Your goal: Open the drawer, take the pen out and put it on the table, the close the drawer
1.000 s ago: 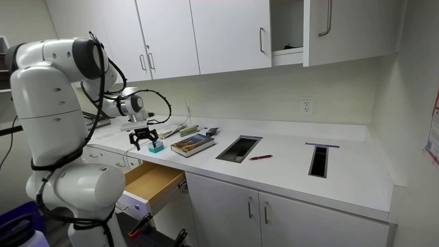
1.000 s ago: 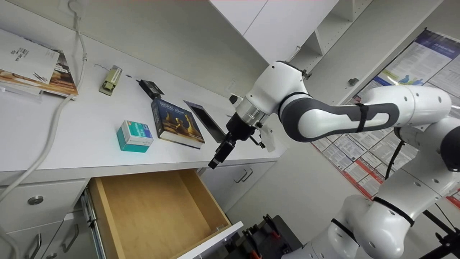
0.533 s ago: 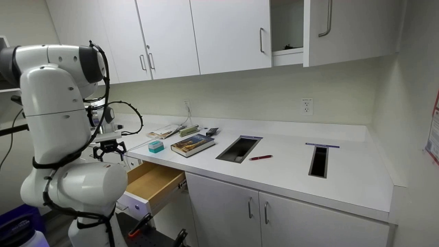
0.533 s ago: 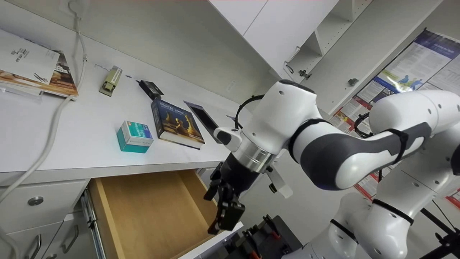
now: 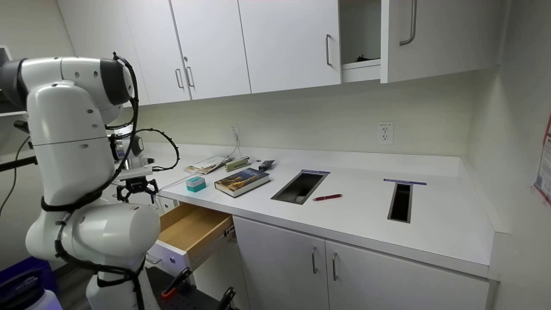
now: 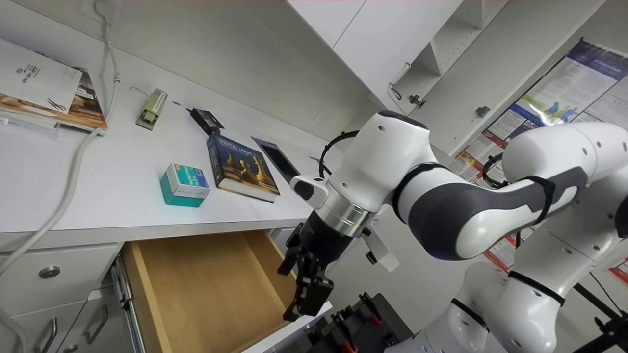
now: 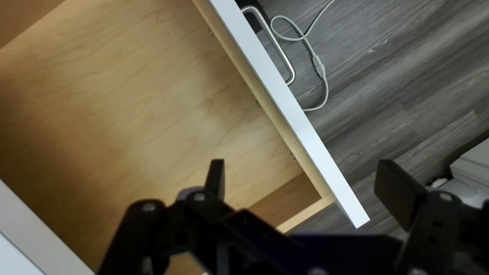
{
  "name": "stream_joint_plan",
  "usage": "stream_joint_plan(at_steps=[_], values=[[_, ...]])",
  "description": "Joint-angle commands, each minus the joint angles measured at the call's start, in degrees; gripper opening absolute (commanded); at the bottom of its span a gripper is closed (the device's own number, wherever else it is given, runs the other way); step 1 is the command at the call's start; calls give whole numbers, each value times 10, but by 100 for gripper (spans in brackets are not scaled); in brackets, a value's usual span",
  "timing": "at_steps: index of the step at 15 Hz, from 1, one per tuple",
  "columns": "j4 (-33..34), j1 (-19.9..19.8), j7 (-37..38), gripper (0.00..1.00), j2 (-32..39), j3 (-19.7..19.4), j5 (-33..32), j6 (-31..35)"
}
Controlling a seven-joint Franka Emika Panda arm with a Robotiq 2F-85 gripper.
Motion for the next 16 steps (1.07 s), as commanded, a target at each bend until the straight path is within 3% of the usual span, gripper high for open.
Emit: stream_joint_plan(at_steps=[1, 6, 9, 10, 12, 16], values=[[-6, 16, 23, 100, -1, 7, -14, -1], [-47, 63, 47, 100, -21, 50, -21, 6], [-68, 91, 99, 100, -19, 62, -63, 15], [-74, 98, 115, 75, -15, 62, -80, 22], [-84, 112, 148, 66, -6, 58, -121, 36], [-94, 133, 192, 34, 22, 49, -207, 69]])
